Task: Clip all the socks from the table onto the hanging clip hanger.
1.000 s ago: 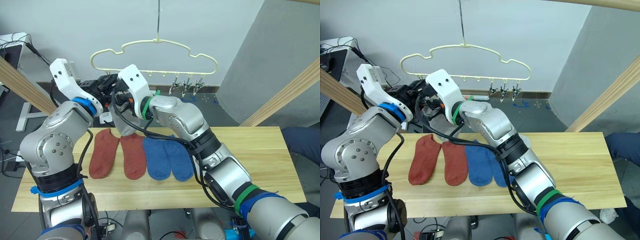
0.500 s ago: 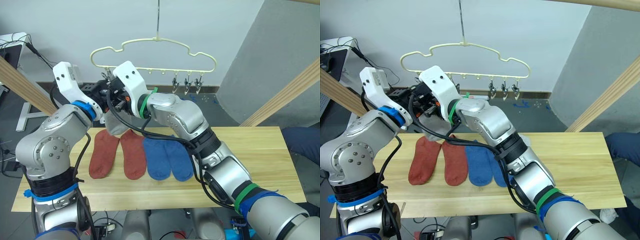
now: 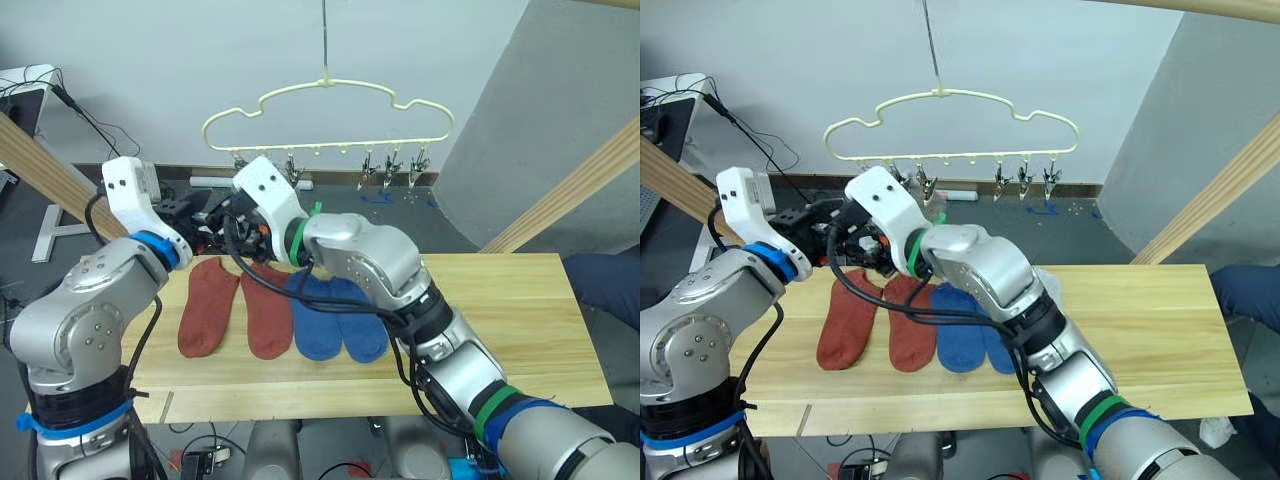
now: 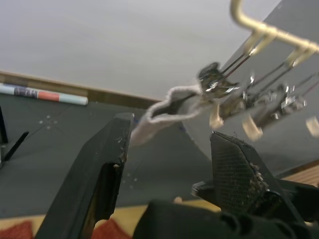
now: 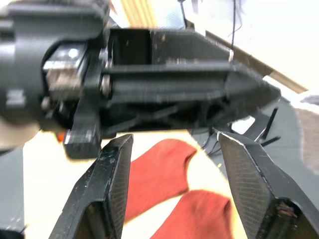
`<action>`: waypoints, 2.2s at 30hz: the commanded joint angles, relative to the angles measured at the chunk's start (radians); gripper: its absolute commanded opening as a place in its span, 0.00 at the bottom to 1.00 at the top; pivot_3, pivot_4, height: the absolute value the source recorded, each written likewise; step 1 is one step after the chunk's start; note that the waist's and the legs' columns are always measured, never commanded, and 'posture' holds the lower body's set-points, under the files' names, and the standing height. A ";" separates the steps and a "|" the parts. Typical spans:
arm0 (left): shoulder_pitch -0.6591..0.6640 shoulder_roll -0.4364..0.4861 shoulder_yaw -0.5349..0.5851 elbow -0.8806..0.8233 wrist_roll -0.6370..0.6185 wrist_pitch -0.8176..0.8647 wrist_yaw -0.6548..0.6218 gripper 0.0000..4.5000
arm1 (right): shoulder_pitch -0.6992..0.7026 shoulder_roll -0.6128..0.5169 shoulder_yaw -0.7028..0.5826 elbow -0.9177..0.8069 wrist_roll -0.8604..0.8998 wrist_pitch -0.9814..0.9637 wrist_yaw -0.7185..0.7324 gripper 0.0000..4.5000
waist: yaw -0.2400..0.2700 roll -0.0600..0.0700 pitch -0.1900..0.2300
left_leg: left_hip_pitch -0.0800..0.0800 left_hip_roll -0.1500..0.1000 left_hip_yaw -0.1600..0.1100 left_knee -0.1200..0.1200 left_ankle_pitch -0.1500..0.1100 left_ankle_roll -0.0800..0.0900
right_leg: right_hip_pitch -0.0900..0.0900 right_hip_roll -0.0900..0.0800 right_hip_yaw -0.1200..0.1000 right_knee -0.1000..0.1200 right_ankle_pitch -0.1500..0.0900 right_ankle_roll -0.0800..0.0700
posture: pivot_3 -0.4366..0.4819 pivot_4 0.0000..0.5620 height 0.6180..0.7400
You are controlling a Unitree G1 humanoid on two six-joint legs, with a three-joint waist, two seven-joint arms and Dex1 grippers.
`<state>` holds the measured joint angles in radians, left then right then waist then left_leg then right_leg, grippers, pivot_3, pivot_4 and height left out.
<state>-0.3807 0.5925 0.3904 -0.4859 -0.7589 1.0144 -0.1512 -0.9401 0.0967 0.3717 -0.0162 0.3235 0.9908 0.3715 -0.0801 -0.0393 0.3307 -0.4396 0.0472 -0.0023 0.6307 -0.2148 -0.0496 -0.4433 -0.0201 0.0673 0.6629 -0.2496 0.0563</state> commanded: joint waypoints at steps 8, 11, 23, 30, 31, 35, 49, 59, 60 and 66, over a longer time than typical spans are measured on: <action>0.056 0.068 0.039 -0.110 0.018 -0.065 -0.052 0.62 | 0.125 -0.233 -0.087 -0.361 0.094 0.118 0.101 0.63 | 0.000 0.000 0.000 | 0.000 0.000 0.000 0.001 0.000 0.000 | 0.000 0.000 0.000 0.000 0.000 0.000 | 0.41 0.58 1.00; 0.065 0.060 0.031 -0.133 0.026 -0.097 -0.059 0.62 | 0.171 -0.287 -0.149 -0.442 0.134 0.100 0.131 0.63 | -0.001 0.000 0.000 | 0.000 0.000 0.001 0.000 0.000 0.000 | 0.000 0.000 0.000 0.000 0.000 0.000 | 0.39 0.57 1.00; 0.168 0.040 0.002 -0.202 0.089 -0.238 -0.107 0.62 | 0.374 -0.578 -0.502 -0.642 0.439 0.071 0.325 0.63 | -0.007 -0.001 -0.001 | 0.001 -0.001 0.002 0.002 0.000 0.000 | 0.001 0.001 0.001 0.001 0.000 0.000 | 0.34 0.49 1.00; 0.237 0.002 -0.042 -0.238 0.143 -0.317 -0.112 0.62 | 0.416 -0.724 -0.606 -0.635 0.592 0.086 0.391 0.63 | -0.007 -0.003 -0.004 | 0.001 -0.001 0.002 0.004 0.000 0.000 | 0.002 0.001 0.002 0.001 0.000 0.000 | 0.32 0.44 1.00; 0.245 -0.005 -0.053 -0.247 0.148 -0.329 -0.110 0.62 | 0.416 -0.749 -0.627 -0.625 0.637 0.106 0.396 0.67 | -0.007 -0.003 -0.004 | 0.000 -0.001 0.002 0.005 0.000 0.000 | 0.002 0.001 0.002 0.001 0.000 0.000 | 0.32 0.43 1.00; 0.265 -0.031 -0.075 -0.255 0.173 -0.366 -0.105 0.62 | 0.422 -0.817 -0.662 -0.611 0.739 0.127 0.393 0.92 | -0.007 -0.004 -0.006 | -0.003 -0.001 0.001 0.013 0.000 0.000 | 0.002 0.001 0.001 0.002 0.000 0.001 | 0.31 0.43 1.00; 0.317 -0.154 -0.274 -0.215 0.445 -0.592 -0.055 0.62 | 0.437 -0.905 -0.653 -0.639 0.805 0.073 0.317 0.99 | -0.008 -0.007 -0.014 | -0.003 -0.001 0.002 0.016 0.001 0.001 | 0.004 0.002 0.003 0.003 0.002 0.002 | 0.28 0.48 1.00; 0.252 -0.226 -0.294 -0.187 0.463 -0.565 -0.038 0.62 | 0.443 -0.961 -0.646 -0.639 0.865 0.065 0.267 0.99 | -0.009 -0.007 -0.014 | -0.003 -0.001 0.001 0.018 0.001 0.001 | 0.004 0.002 0.003 0.004 0.002 0.002 | 0.25 0.52 1.00; 0.243 -0.233 -0.290 -0.183 0.459 -0.558 -0.037 0.62 | 0.443 -0.962 -0.644 -0.640 0.870 0.065 0.260 0.99 | -0.009 -0.007 -0.014 | -0.003 -0.001 0.001 0.018 0.001 0.001 | 0.004 0.002 0.003 0.004 0.002 0.002 | 0.25 0.53 1.00; 0.199 -0.266 -0.263 -0.154 0.440 -0.503 -0.007 0.62 | 0.454 -0.969 -0.648 -0.656 0.906 0.065 0.218 0.99 | -0.011 -0.007 -0.014 | -0.003 -0.001 0.001 0.018 0.001 0.002 | 0.004 0.002 0.003 0.005 0.002 0.002 | 0.22 0.55 1.00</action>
<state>-0.1671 0.3312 0.1089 -0.6187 -0.3120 0.5073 -0.1665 -0.4885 -0.8564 -0.2533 -0.6352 1.2021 1.0757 0.6000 -0.0911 -0.0463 0.3171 -0.4423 0.0463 -0.0013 0.6490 -0.2142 -0.0480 -0.4394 -0.0177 0.0700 0.6690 -0.2476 0.0587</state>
